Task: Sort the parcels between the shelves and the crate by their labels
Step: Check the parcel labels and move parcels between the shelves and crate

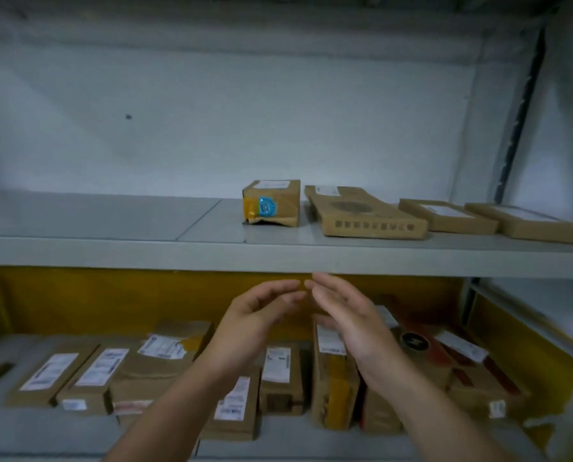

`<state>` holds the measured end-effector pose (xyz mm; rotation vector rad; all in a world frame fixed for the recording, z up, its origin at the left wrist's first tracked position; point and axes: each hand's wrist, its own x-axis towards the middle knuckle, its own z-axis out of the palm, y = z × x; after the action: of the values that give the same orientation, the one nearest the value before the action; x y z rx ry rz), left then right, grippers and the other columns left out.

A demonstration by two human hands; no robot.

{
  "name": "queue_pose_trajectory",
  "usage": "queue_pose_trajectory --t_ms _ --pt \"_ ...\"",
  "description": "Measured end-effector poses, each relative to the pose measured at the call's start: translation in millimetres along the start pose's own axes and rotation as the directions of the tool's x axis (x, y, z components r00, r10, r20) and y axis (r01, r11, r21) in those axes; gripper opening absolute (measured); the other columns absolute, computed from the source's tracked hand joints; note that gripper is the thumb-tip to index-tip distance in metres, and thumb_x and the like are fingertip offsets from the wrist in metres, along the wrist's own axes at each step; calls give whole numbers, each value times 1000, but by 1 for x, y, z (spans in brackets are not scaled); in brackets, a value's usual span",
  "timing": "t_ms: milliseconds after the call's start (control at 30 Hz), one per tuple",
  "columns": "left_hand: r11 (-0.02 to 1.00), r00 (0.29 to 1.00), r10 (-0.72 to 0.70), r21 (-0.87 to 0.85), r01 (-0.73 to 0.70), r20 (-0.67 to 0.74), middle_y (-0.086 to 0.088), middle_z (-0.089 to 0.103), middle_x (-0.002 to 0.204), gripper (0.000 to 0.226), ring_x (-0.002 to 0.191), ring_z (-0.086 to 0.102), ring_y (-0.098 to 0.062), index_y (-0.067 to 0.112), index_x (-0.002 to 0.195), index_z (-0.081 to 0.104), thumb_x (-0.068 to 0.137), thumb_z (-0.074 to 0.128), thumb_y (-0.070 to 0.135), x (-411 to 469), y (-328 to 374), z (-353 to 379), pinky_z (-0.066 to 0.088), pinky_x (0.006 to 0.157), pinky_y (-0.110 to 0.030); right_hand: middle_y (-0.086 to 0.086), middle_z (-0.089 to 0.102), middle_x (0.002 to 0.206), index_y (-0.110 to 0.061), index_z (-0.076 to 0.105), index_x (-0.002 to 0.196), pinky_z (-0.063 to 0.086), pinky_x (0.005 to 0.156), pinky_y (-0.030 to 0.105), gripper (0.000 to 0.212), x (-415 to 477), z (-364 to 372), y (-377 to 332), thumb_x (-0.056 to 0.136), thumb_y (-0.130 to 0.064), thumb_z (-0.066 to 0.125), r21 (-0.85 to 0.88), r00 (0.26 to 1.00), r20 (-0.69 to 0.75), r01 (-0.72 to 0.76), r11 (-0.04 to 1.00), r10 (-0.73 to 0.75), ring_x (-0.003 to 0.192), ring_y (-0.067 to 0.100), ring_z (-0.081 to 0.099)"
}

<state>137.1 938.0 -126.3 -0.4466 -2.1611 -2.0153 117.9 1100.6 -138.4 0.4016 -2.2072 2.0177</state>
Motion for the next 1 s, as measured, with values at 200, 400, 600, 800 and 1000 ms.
queue_pose_trajectory --t_ms 200,400,600,800,1000 --pt "987 986 153 69 -148 -69 11 71 110 28 104 66 -6 25 121 64 96 53 19 49 26 -17 50 92 -27 -17 62 126 -41 59 125 49 99 32 41 65 3 -28 85 -51 59 60 986 55 157 986 -160 114 2 59" --pt "987 969 161 32 -158 -188 0 70 115 26 109 65 -17 19 118 66 95 55 11 102 39 -38 50 98 -33 -18 62 119 -31 59 129 49 95 25 35 117 10 -53 95 -36 59 74 979 4 204 976 -205 109 1 59" --pt "990 952 140 71 -125 -271 8 64 122 30 114 59 -11 24 123 63 95 57 15 159 42 -63 48 92 -25 -8 55 135 -28 57 130 40 94 23 36 162 27 -61 95 -32 60 60 972 -116 212 975 -204 123 7 50" --pt "998 938 43 60 -24 -344 4 48 141 46 127 46 -16 25 138 48 93 61 28 201 28 -93 37 99 -27 -10 39 148 -34 45 139 36 96 26 45 184 47 -62 96 -34 57 -100 956 -204 193 976 -210 130 7 36" --pt "976 959 -163 105 192 -233 -2 41 149 70 134 40 -23 15 146 37 89 61 46 239 19 -115 33 112 -42 -5 23 160 -28 21 154 29 94 25 68 207 62 -65 96 -37 55 -118 953 -287 61 991 -93 143 18 29"
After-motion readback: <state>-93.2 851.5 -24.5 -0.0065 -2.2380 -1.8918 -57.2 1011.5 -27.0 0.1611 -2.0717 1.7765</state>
